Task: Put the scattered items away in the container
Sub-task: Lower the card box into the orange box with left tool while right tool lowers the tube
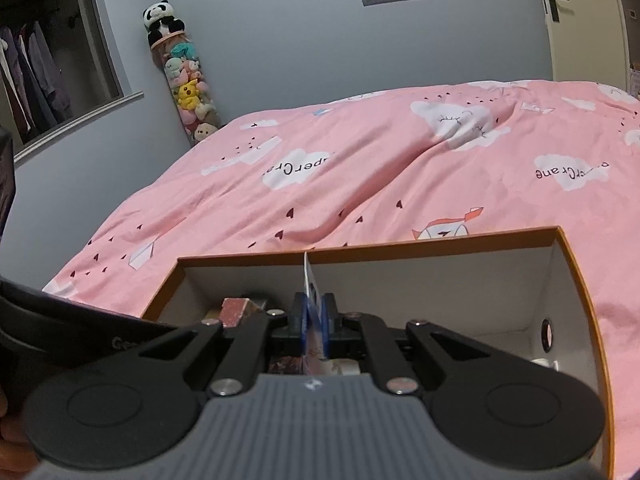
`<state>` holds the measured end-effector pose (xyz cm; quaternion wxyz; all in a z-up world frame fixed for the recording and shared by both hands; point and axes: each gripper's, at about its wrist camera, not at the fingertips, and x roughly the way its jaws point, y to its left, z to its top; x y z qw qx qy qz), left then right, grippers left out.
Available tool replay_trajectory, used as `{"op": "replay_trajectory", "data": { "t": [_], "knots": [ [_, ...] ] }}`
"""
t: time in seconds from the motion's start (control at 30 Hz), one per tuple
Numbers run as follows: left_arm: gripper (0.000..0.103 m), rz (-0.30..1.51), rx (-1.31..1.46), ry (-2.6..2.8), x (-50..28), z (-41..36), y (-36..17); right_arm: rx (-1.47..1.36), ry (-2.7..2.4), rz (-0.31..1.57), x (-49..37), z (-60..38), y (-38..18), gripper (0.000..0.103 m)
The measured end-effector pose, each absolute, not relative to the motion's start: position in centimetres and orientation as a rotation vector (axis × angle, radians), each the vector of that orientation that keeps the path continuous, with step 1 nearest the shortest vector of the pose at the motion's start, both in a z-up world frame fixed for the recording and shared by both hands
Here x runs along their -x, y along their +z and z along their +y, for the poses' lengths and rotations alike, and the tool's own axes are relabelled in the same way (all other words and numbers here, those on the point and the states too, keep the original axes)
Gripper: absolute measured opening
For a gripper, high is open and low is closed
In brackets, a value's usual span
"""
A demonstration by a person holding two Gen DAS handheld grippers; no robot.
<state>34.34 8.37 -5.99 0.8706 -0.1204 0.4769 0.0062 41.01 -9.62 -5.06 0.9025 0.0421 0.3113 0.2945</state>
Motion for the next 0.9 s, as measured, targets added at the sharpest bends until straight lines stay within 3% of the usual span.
{"op": "replay_trajectory", "data": {
  "t": [0.33, 0.47, 0.9],
  "knots": [
    [0.028, 0.995, 0.348, -0.018, -34.2, 9.6, -6.2, -0.064, 0.61, 0.728, -41.1, -9.5, -5.8, 0.008],
    [0.037, 0.965, 0.38, -0.023, -33.3, 10.2, -5.4, -0.067, 0.604, 0.733, -41.0, -9.4, -5.8, 0.008],
    [0.048, 0.914, 0.386, 0.015, -28.4, 10.2, -3.3, -0.003, 0.634, 0.775, -39.9, -7.8, -5.5, 0.013]
  ]
}}
